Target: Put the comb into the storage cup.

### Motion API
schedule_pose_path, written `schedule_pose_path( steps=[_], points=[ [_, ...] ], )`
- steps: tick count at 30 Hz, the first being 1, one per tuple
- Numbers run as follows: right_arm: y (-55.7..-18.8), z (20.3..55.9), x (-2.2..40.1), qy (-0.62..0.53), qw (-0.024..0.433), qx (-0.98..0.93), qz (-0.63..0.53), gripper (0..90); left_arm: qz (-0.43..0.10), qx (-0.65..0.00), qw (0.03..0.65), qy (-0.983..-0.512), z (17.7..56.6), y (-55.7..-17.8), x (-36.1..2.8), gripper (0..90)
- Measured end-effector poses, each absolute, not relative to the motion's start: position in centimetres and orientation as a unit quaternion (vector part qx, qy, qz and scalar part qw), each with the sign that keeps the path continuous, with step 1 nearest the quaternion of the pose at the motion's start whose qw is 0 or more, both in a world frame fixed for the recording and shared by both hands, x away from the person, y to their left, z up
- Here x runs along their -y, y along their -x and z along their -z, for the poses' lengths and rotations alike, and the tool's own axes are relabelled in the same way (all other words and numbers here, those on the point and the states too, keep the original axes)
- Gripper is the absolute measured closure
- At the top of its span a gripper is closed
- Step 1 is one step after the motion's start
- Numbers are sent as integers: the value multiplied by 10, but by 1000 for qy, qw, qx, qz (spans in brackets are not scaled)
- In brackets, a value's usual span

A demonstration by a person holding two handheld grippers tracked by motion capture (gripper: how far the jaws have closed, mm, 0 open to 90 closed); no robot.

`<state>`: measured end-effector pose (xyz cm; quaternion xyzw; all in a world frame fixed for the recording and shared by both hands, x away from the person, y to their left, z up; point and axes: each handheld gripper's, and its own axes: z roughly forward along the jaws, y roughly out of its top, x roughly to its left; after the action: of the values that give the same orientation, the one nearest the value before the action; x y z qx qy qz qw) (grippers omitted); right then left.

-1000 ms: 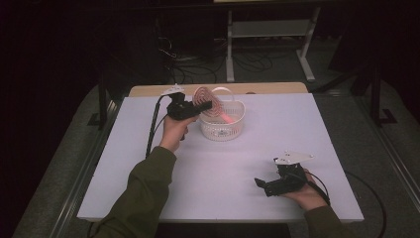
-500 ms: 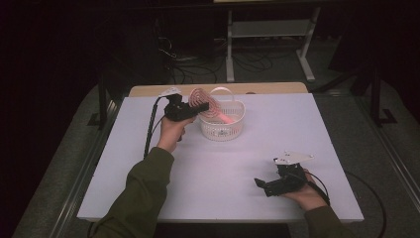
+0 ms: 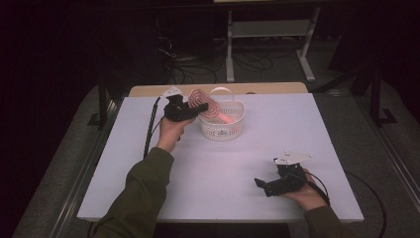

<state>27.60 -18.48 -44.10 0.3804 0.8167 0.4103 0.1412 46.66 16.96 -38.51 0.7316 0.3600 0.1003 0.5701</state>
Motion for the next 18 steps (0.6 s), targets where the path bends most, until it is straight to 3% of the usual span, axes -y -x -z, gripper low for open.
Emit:
schedule_pose_path(
  steps=[18],
  points=[
    [-276, 442, 186, -383, 141, -815, -411, 0, -135, -344, 548, -751, 379, -463, -173, 401]
  ],
)
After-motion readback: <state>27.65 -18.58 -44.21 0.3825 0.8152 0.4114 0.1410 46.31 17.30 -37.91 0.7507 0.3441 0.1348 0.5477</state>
